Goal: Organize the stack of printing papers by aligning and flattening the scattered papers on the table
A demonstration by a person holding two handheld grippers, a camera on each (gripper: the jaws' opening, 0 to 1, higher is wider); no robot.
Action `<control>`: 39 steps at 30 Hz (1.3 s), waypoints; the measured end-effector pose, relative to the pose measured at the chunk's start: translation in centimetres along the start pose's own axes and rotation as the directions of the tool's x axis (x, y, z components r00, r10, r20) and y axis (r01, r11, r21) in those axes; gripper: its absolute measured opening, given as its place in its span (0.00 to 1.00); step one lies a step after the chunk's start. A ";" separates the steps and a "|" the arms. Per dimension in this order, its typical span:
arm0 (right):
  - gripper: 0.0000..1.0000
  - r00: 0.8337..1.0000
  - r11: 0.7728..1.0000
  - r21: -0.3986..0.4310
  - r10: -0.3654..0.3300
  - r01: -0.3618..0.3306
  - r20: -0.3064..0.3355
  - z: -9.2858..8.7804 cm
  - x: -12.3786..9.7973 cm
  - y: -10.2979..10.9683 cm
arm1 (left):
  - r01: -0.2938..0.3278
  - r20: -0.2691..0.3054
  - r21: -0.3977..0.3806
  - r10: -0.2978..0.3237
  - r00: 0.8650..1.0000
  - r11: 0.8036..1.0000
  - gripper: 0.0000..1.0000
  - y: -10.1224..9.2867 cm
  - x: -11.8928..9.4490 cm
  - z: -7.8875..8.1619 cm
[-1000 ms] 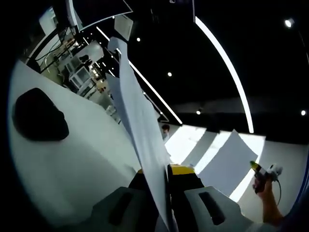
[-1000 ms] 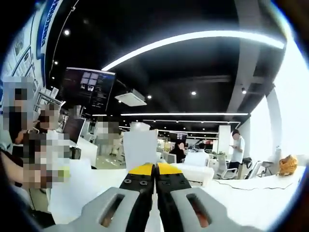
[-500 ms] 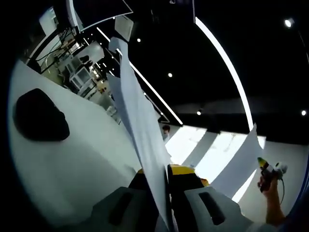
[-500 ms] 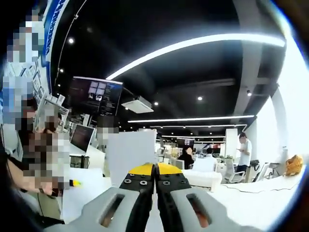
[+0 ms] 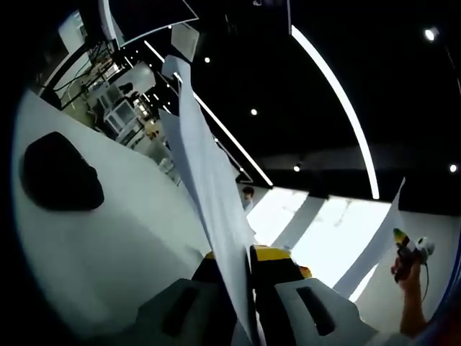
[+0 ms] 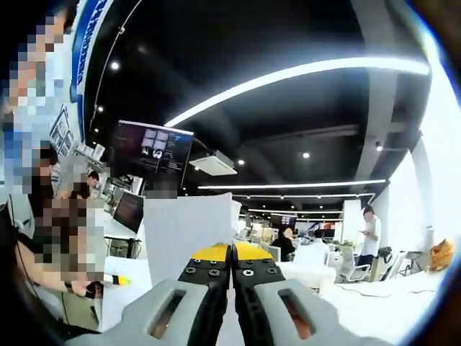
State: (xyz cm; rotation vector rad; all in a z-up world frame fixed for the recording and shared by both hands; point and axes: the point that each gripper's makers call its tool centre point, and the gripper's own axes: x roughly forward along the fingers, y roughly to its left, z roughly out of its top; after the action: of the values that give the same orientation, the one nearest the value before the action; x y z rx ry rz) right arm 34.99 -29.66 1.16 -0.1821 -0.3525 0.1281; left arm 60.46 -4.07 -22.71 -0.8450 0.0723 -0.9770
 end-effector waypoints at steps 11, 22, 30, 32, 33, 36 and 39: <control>0.00 0.999 0.999 -0.016 0.041 -0.041 0.004 0.9 0.2 1.6 | 0.001 0.001 -0.002 -0.001 1.000 1.000 0.08 0.0 0.0 0.1; 0.00 0.995 0.995 -0.013 0.096 -0.096 -0.024 0.5 0.6 2.7 | 0.005 0.004 -0.004 -0.005 1.000 1.000 0.08 0.0 -0.1 0.1; 0.00 0.990 0.990 -0.021 0.137 -0.138 -0.042 0.3 0.9 3.8 | 0.002 0.003 -0.001 -0.002 1.000 1.000 0.08 -0.1 -0.1 0.1; 0.00 0.989 0.989 -0.014 0.146 -0.146 -0.039 0.4 1.0 4.0 | 0.001 0.002 -0.001 -0.001 1.000 1.000 0.08 -0.1 -0.1 0.1; 0.00 0.988 0.988 -0.007 0.153 -0.153 -0.036 0.4 1.0 4.1 | 0.001 0.002 -0.001 -0.001 1.000 1.000 0.08 -0.1 -0.1 0.1; 0.00 0.985 0.985 0.023 0.170 -0.169 -0.033 0.3 1.3 4.3 | 0.001 0.001 -0.001 -0.001 1.000 1.000 0.08 -0.1 -0.1 0.1; 0.00 0.983 0.982 0.051 0.182 -0.180 -0.035 0.1 1.6 4.4 | 0.002 0.001 -0.001 -0.002 1.000 1.000 0.08 -0.1 0.0 0.1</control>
State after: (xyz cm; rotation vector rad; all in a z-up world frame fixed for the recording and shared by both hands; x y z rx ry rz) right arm 36.07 -25.08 0.93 -0.1687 -0.2929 0.3122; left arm 60.43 -4.00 -22.62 -0.8467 0.0708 -0.9782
